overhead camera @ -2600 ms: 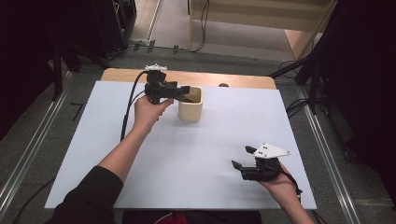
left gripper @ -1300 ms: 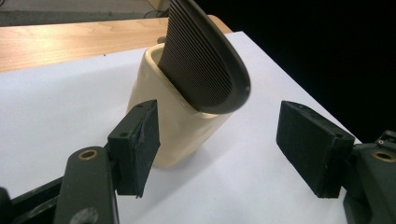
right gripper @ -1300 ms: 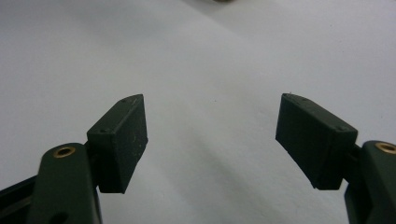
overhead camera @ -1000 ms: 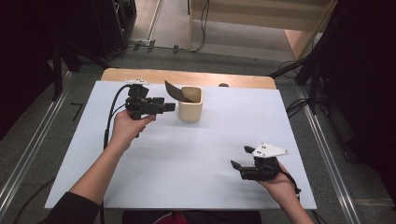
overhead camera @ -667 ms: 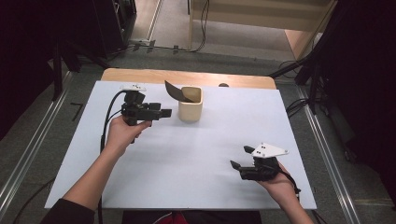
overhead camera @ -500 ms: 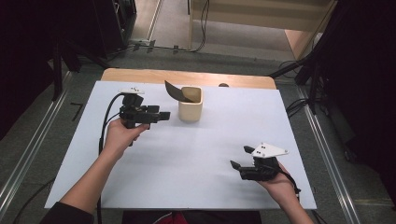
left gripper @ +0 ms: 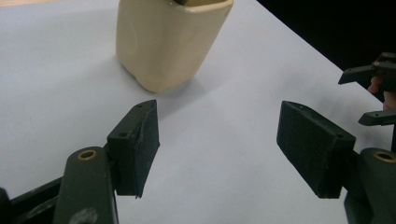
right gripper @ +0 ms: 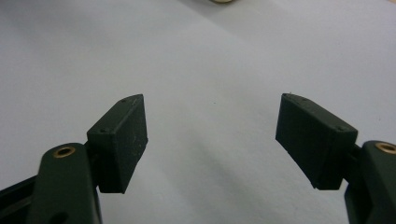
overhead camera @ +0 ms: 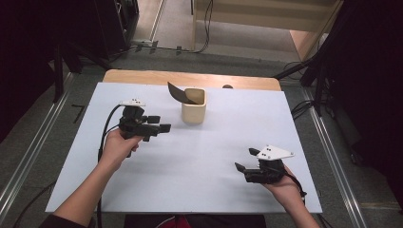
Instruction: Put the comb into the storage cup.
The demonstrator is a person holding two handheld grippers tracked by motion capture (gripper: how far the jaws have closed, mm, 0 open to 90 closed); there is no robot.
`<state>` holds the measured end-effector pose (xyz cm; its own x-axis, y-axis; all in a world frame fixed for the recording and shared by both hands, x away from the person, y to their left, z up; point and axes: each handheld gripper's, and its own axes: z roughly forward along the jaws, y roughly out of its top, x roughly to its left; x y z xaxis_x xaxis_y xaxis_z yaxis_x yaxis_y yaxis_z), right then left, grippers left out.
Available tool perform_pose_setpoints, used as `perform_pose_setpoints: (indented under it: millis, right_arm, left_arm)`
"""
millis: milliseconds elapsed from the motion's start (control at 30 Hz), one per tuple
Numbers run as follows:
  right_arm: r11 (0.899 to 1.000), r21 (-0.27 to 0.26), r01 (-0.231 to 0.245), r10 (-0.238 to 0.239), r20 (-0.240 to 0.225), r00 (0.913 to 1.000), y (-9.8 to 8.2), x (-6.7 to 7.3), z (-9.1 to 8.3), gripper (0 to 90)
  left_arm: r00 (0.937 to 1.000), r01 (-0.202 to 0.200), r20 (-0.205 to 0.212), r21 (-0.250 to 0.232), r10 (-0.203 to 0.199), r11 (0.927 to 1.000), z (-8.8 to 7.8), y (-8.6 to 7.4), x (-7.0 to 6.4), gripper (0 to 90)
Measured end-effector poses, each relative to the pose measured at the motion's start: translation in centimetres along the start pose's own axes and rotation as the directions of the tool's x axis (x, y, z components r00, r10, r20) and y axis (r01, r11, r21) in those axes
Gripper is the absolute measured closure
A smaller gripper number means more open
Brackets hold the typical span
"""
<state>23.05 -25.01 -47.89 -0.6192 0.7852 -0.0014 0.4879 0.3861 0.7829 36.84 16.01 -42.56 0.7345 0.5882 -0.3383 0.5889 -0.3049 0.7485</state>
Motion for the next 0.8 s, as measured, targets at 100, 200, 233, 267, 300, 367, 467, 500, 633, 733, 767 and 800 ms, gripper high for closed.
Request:
perform_pose_setpoints:
  millis: [100,200,233,267,300,367,467,500,633,733,767,800]
  right_arm:
    - [1.0,0.0,-0.001,0.001,-0.001,1.0,0.0,0.0,0.0,23.3]
    - [1.0,0.003,-0.003,0.003,-0.002,1.0,0.0,0.1,0.0,23.3]
    - [1.0,0.004,-0.003,0.003,-0.002,1.0,0.0,0.1,0.0,23.3]
    - [1.0,0.003,-0.002,0.002,-0.002,1.0,0.0,0.1,0.0,23.3]
    - [1.0,0.003,-0.003,0.003,-0.003,1.0,0.0,0.1,0.1,23.3]
    - [1.0,0.005,-0.005,0.005,-0.005,1.0,0.0,0.1,0.1,23.3]
    - [1.0,0.003,-0.004,0.004,-0.003,1.0,0.0,0.1,0.1,23.3]
    - [1.0,0.003,-0.006,0.006,-0.004,1.0,0.0,0.1,0.1,23.3]
    - [1.0,0.004,-0.005,0.005,-0.005,1.0,0.0,0.1,0.1,23.3]
    - [1.0,0.003,-0.008,0.008,-0.004,1.0,0.0,0.0,0.1,23.3]
    - [1.0,0.002,-0.006,0.006,-0.004,1.0,0.0,0.0,0.1,23.3]
    - [1.0,-0.001,-0.003,0.003,-0.003,1.0,0.0,0.0,0.1,23.3]
  left_arm:
    - [1.0,-0.001,-0.006,-0.001,0.001,1.0,0.0,-0.4,-0.2,29.8]
    - [1.0,-0.003,0.001,0.001,0.003,1.0,0.0,-0.9,-0.3,29.8]
    - [1.0,0.003,0.005,0.001,-0.003,1.0,0.0,-1.0,-0.3,29.8]
    - [1.0,0.001,0.008,0.0,-0.001,1.0,0.0,-1.2,-0.3,29.8]
    - [0.9999,0.004,0.012,-0.004,-0.004,1.0,-0.1,-1.3,-0.4,29.8]
    - [0.9999,-0.005,0.011,-0.006,0.005,1.0,-0.1,-1.6,-0.6,29.8]
    - [0.9998,-0.019,0.01,-0.001,0.019,0.9998,-0.2,-2.1,-0.8,29.7]
    - [0.9997,-0.023,0.005,0.004,0.023,0.9997,-0.2,-2.3,-0.9,29.7]
    - [0.999,-0.043,0.008,0.022,0.043,0.9988,-0.1,-3.1,-1.3,29.7]
    - [0.9987,-0.049,0.012,0.031,0.049,0.9983,-0.1,-3.5,-1.5,29.7]
    - [0.9985,-0.053,0.015,0.034,0.052,0.998,-0.2,-3.7,-1.5,29.7]
    - [0.9985,-0.053,0.015,0.033,0.053,0.9981,-0.3,-3.8,-1.6,29.7]
